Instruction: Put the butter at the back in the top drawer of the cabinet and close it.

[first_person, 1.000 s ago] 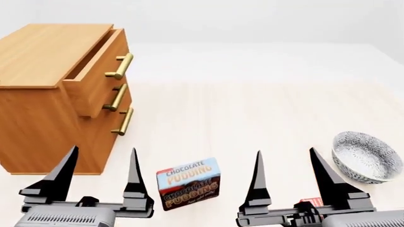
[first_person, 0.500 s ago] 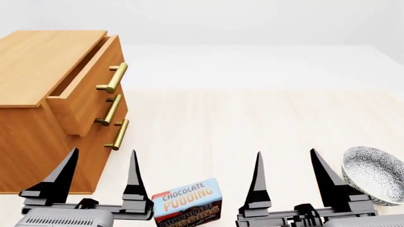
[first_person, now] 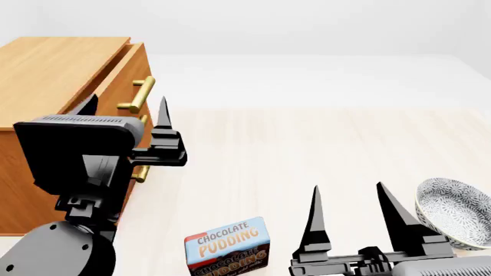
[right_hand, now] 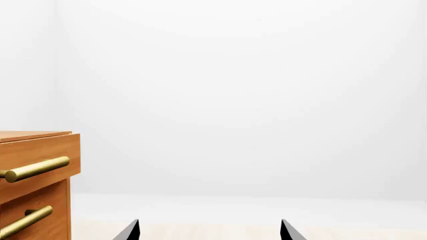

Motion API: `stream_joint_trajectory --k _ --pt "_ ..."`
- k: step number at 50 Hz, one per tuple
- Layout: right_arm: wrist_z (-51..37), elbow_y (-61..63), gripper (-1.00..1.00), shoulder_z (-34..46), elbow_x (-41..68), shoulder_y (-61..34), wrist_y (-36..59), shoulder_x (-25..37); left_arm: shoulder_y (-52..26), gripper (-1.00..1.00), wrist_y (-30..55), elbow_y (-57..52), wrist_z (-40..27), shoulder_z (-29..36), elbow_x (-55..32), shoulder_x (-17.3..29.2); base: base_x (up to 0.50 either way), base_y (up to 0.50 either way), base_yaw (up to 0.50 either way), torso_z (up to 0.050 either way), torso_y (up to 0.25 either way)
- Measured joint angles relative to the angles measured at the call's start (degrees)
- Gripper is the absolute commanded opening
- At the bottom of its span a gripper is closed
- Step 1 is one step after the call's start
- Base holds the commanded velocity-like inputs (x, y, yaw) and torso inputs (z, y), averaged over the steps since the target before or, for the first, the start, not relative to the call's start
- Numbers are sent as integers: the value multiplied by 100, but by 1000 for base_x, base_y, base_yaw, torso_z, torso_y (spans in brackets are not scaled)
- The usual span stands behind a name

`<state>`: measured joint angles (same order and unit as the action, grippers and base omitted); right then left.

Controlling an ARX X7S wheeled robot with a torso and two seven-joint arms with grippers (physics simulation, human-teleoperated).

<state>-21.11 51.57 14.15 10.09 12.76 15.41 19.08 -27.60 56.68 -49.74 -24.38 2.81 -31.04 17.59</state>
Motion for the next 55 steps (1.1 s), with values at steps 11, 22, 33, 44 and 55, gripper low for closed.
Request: stream_joint_trajectory --k 11,22,33,44,55 --pt "-19 82 100 -130 201 -42 98 101 -2469 100 1102 1644 -86 294 -164 -168 0 0 0 0 0" --pt "-37 118 100 -105 273 -125 194 160 -4191 100 994 3672 196 926 170 -287 0 0 0 0 0" --pt "-59 147 100 -55 297 -159 229 213 -5316 100 369 5849 489 1551 723 -411 0 0 0 0 0" --pt "-67 114 100 -50 331 -142 161 270 -6015 100 -142 7679 684 2036 1174 -576 0 0 0 0 0" --pt "-71 27 100 -39 365 -151 101 307 -6509 100 -189 8841 786 2174 1302 -727 0 0 0 0 0"
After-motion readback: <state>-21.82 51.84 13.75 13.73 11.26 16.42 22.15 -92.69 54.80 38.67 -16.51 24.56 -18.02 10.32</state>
